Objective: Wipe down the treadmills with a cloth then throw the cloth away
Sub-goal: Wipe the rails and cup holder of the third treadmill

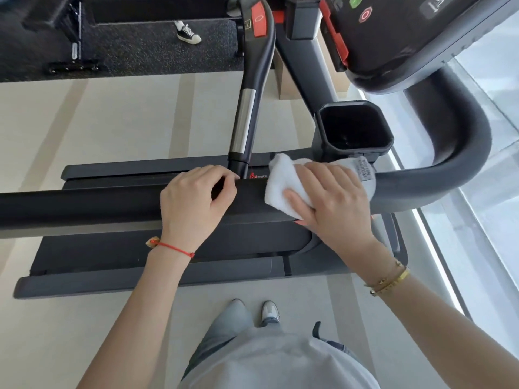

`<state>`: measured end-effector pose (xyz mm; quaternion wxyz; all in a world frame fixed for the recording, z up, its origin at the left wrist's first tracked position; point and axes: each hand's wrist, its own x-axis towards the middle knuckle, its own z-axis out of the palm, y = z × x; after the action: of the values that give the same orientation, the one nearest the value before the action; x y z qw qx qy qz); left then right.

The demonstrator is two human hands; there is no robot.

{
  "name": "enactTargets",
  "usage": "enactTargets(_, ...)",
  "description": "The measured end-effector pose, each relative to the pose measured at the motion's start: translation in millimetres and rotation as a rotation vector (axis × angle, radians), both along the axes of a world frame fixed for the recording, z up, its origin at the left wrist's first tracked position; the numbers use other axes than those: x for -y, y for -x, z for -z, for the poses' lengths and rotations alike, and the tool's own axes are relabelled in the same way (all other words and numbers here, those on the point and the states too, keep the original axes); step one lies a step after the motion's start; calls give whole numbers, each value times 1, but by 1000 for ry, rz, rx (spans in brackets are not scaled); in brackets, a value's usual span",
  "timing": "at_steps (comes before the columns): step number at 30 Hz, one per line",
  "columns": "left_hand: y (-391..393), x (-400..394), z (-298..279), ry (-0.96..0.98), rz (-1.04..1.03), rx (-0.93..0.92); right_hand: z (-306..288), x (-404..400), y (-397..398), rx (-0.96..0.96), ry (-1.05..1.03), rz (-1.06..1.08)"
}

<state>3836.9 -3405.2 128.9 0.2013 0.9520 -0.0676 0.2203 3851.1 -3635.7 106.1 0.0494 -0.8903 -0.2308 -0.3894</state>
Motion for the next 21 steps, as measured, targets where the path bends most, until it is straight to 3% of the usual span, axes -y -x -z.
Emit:
enactTargets(9, 1, 2, -3, 36, 50, -41, 6, 32, 8, -28, -122, 140)
enactTargets(17, -13, 28, -15, 179, 194, -58, -31, 24, 4, -124, -782, 249)
enactTargets(21, -27, 47, -21, 207, 259, -67, -54, 51, -14, -58, -864, 374)
